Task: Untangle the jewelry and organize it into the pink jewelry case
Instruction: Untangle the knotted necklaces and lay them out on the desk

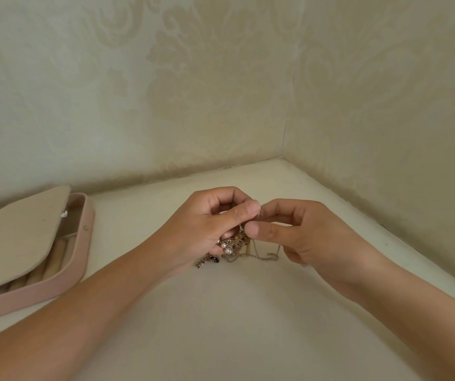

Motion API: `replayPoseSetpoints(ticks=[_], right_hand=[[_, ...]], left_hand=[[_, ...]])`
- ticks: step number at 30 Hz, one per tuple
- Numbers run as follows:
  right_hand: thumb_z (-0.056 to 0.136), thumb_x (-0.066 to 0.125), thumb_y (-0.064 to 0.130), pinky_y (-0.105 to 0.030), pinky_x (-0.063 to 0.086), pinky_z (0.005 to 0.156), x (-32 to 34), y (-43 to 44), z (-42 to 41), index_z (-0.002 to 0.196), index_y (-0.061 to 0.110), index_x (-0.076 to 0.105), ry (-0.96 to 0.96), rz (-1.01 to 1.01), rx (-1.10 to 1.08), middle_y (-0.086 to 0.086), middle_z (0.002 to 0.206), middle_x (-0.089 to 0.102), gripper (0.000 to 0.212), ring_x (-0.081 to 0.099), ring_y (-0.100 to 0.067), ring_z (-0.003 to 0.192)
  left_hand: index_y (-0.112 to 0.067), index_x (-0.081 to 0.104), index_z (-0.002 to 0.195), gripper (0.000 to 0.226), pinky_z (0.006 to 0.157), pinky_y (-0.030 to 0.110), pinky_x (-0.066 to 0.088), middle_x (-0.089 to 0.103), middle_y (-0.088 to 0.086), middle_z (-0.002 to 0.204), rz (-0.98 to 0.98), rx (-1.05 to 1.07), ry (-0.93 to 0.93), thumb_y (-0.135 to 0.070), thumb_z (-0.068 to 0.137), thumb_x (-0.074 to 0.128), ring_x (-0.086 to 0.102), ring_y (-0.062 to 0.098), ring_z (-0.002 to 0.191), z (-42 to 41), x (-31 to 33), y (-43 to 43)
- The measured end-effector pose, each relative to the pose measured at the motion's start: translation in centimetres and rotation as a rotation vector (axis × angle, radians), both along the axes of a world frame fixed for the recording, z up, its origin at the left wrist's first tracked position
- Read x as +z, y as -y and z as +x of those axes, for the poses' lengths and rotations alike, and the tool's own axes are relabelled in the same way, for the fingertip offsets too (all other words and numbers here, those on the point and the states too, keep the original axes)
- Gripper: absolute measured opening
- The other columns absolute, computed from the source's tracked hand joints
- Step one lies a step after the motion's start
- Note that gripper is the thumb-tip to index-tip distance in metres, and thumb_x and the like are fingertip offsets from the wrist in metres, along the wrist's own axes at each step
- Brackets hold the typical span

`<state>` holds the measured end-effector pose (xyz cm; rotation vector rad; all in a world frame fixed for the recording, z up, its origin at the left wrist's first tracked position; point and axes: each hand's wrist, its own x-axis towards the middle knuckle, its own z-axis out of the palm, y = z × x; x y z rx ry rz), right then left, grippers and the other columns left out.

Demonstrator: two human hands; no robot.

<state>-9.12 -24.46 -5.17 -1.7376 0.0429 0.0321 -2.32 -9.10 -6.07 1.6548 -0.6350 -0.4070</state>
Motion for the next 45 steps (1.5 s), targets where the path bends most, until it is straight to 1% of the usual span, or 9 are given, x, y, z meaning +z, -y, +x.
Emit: replayPoseSetpoints(ticks=[4, 7, 16, 20, 25, 31, 36, 42, 45], right_hand=[[0.076, 0.072, 0.020, -0.009, 0.025, 0.039, -0.5, 0.2, 0.3, 0.085, 0.007, 0.072, 0.001, 0.011, 0.010, 0.011, 0.054, 0.055, 0.016, 0.032, -0.002, 0.035], [0.069, 0.072, 0.031, -0.017, 0.018, 0.041, -0.5, 0.6, 0.5, 0.077, 0.014, 0.076, -0.015, 0.043, 0.004, 0.000, 0.058, 0.044, 0.019, 0.019, -0.009, 0.043], [0.071, 0.070, 0.036, -0.017, 0.020, 0.043, -0.3, 1.4, 0.4, 0.070, 0.015, 0.073, -0.012, 0.022, 0.049, 0.004, 0.055, 0.026, 0.021, 0.019, -0.008, 0.045], [0.072, 0.066, 0.037, -0.018, 0.020, 0.043, -0.2, 1.3, 0.4, 0.068, 0.017, 0.069, 0.015, 0.052, 0.073, 0.006, 0.053, 0.023, 0.021, 0.018, -0.008, 0.045], [0.077, 0.062, 0.037, -0.017, 0.022, 0.044, -0.2, 1.4, 0.4, 0.065, 0.020, 0.068, 0.050, 0.114, 0.102, -0.006, 0.065, 0.013, 0.021, 0.015, -0.012, 0.051], [0.081, 0.058, 0.030, -0.014, 0.027, 0.043, -0.2, 1.4, 0.3, 0.078, 0.009, 0.068, 0.061, 0.186, 0.121, 0.005, 0.055, 0.025, 0.024, 0.023, -0.006, 0.047], [0.085, 0.052, 0.025, -0.014, 0.029, 0.043, -0.2, 1.0, 0.3, 0.094, -0.008, 0.061, 0.055, 0.354, 0.151, 0.004, 0.061, 0.045, 0.035, 0.030, -0.005, 0.048], [0.083, 0.053, 0.019, -0.013, 0.028, 0.039, 0.0, 0.3, 0.3, 0.084, 0.000, 0.062, 0.063, 0.609, 0.091, 0.005, 0.066, 0.058, 0.021, 0.033, -0.004, 0.046], [0.083, 0.054, 0.019, -0.014, 0.023, 0.038, -0.1, 0.1, 0.4, 0.075, 0.006, 0.063, 0.051, 0.690, 0.075, 0.002, 0.072, 0.058, 0.018, 0.031, -0.004, 0.042]], left_hand=[[-0.029, 0.063, 0.061, 0.020, 0.040, 0.014, 0.028, 0.038, -0.006, 0.055, 0.014, -0.007, -0.006, -0.046, 0.072, 0.064, 0.033, 0.004, 0.047, 0.0, 0.0, 0.0], [-0.024, 0.064, 0.065, 0.022, 0.039, 0.014, 0.027, 0.037, -0.007, 0.052, 0.025, -0.024, -0.051, -0.043, 0.074, 0.060, 0.032, 0.004, 0.045, 0.1, 0.2, -0.2], [-0.016, 0.061, 0.073, 0.030, 0.039, 0.012, 0.027, 0.041, -0.015, 0.049, 0.103, -0.108, -0.143, -0.046, 0.075, 0.056, 0.034, 0.002, 0.041, 0.1, 0.6, -0.4], [-0.023, 0.065, 0.067, 0.025, 0.039, 0.011, 0.027, 0.044, -0.015, 0.054, 0.057, -0.200, -0.187, -0.044, 0.081, 0.060, 0.035, 0.002, 0.043, 0.1, 0.7, -0.6], [-0.025, 0.062, 0.060, 0.027, 0.039, 0.010, 0.024, 0.038, -0.012, 0.058, -0.021, -0.252, -0.215, -0.039, 0.083, 0.055, 0.029, 0.003, 0.048, 0.3, 0.7, -0.7], [-0.030, 0.057, 0.059, 0.018, 0.041, 0.009, 0.025, 0.039, -0.015, 0.058, -0.002, -0.249, -0.180, -0.037, 0.068, 0.070, 0.033, 0.001, 0.049, 0.3, 0.9, -0.9], [-0.027, 0.047, 0.053, 0.030, 0.040, 0.011, 0.024, 0.042, -0.009, 0.065, -0.079, -0.170, -0.169, -0.013, 0.072, 0.066, 0.030, 0.003, 0.049, 0.3, 0.6, -0.6], [-0.027, 0.061, 0.057, 0.013, 0.035, 0.009, 0.026, 0.047, -0.010, 0.066, -0.248, -0.209, -0.300, -0.018, 0.059, 0.070, 0.034, 0.000, 0.046, 0.8, 0.7, -0.9], [-0.026, 0.063, 0.059, 0.019, 0.035, 0.009, 0.028, 0.060, -0.007, 0.075, -0.264, -0.227, -0.347, -0.008, 0.061, 0.069, 0.041, -0.001, 0.048, 0.9, 0.6, -1.0]])
